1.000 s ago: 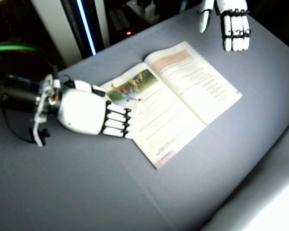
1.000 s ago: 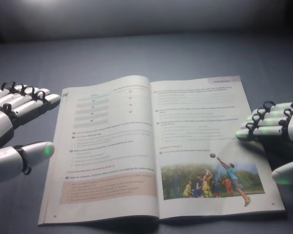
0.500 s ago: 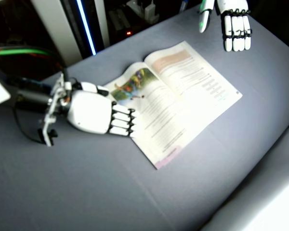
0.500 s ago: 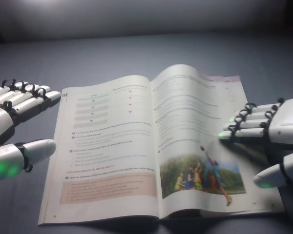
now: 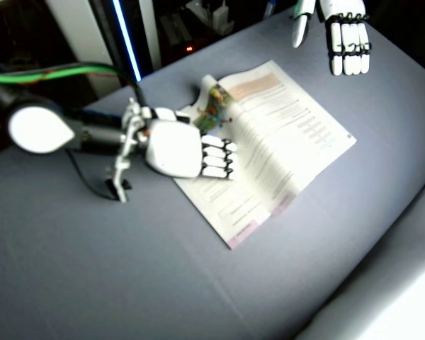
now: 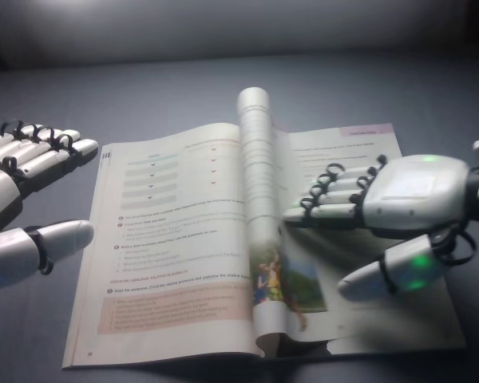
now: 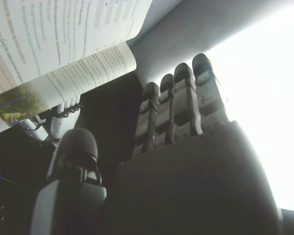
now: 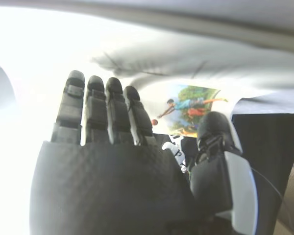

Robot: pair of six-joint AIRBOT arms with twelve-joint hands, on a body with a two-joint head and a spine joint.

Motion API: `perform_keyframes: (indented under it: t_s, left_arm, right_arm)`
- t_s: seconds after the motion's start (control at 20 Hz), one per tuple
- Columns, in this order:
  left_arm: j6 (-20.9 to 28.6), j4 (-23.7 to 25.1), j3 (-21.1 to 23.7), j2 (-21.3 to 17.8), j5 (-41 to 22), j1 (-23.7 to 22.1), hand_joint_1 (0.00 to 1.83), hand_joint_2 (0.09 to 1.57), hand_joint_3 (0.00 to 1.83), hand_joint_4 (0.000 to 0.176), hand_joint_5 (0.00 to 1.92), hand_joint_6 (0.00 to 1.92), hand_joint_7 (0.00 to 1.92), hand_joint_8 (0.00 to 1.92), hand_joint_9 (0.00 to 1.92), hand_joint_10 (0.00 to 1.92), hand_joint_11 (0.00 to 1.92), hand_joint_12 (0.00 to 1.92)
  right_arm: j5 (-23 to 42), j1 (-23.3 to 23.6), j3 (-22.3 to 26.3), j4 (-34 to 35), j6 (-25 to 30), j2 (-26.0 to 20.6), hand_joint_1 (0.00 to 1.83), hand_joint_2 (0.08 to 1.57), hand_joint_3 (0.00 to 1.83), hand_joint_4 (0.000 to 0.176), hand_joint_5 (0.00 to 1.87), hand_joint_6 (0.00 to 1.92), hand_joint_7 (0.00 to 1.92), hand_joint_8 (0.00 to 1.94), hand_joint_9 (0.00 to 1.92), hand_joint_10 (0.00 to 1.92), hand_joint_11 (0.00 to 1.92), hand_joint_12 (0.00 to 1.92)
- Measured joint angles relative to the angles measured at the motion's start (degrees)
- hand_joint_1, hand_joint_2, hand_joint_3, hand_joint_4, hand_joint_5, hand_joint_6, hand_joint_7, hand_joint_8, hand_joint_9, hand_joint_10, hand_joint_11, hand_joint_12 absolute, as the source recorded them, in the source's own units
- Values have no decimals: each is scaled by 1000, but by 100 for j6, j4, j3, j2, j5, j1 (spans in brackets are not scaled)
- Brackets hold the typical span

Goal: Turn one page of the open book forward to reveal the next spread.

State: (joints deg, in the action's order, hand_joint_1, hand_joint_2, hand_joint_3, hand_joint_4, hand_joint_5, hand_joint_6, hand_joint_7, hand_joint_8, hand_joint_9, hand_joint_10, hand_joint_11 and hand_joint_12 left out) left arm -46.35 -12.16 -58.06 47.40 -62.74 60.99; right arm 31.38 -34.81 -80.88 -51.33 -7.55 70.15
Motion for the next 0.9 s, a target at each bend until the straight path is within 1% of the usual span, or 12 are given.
perform_keyframes:
  t_s: [0.05, 0.1, 0.25, 0.45, 0.6, 0.65, 0.7, 0.75, 0.8, 0.85, 0.9]
  left_arm:
    - [-4, -31, -11, 0, -17, 0, 0, 1322, 0, 0, 138, 1, 118, 3, 112, 4, 39, 158]
    - [-2, -103, -11, 0, -48, 0, 0, 1309, 0, 0, 132, 0, 111, 0, 104, 0, 36, 157]
    - [0, -155, -13, -46, -166, 0, 0, 1255, 0, 0, 141, 7, 119, 7, 93, 3, 25, 160]
    - [-2, -243, -13, -111, -380, 0, 0, 1282, 0, 0, 152, 5, 130, 6, 100, 3, 34, 174]
    - [-2, -356, -13, -151, -533, 42, 0, 1256, 0, 0, 136, 0, 125, 3, 82, 1, 0, 163]
    - [-2, -398, -13, -186, -590, 101, 0, 1242, 0, 0, 125, 1, 122, 1, 72, 2, 0, 72]
    - [-2, -461, -13, -199, -651, 136, 0, 1245, 0, 0, 131, 5, 126, 2, 74, 3, 0, 52]
    - [-4, -546, -13, -216, -713, 153, 0, 1258, 0, 0, 129, 4, 126, 2, 73, 3, 0, 46]
    - [-2, -573, -13, -236, -732, 155, 0, 1266, 0, 0, 138, 7, 133, 5, 81, 6, 8, 49]
    - [-2, -601, -13, -240, -774, 173, 0, 1298, 13, 0, 148, 11, 141, 7, 86, 7, 12, 52]
    - [0, -636, -13, -240, -802, 192, 0, 1310, 18, 0, 151, 11, 140, 6, 84, 6, 18, 55]
  right_arm:
    - [17, 4, -35, 103, 2, 94, 0, 1231, 7, 0, 24, 9, 48, 17, 2, 1, 0, 0]
    - [92, 42, -127, 142, -2, 229, 0, 1242, 11, 0, 22, 7, 33, 8, 0, 0, 0, 0]
    - [157, 219, -199, 210, 0, 483, 0, 1229, 3, 0, 23, 5, 14, 0, 0, 0, 0, 0]
    - [507, 402, -192, 240, 4, 723, 0, 1219, 0, 0, 3, 1, 13, 5, 0, 0, 0, 0]
    - [651, 507, -90, 87, -7, 796, 0, 1230, 0, 0, 71, 8, 91, 11, 48, 8, 3, 1]
    - [754, 555, -37, 24, -13, 831, 0, 1240, 3, 0, 85, 11, 110, 15, 63, 12, 7, 3]
    - [837, 605, -2, -28, -11, 872, 0, 1232, 0, 0, 68, 2, 82, 2, 42, 2, 1, 0]
    - [962, 675, 66, -83, -2, 949, 0, 1231, 0, 0, 50, 0, 58, 0, 25, 0, 0, 0]
    - [1084, 754, 160, -179, -4, 973, 0, 1214, 0, 0, 84, 14, 87, 13, 55, 13, 10, 4]
    - [1292, 837, 267, -256, 2, 986, 0, 1214, 0, 0, 76, 9, 82, 9, 58, 12, 15, 7]
    - [1436, 885, 326, -275, 0, 988, 0, 1239, 1, 0, 123, 7, 138, 9, 114, 12, 57, 24]
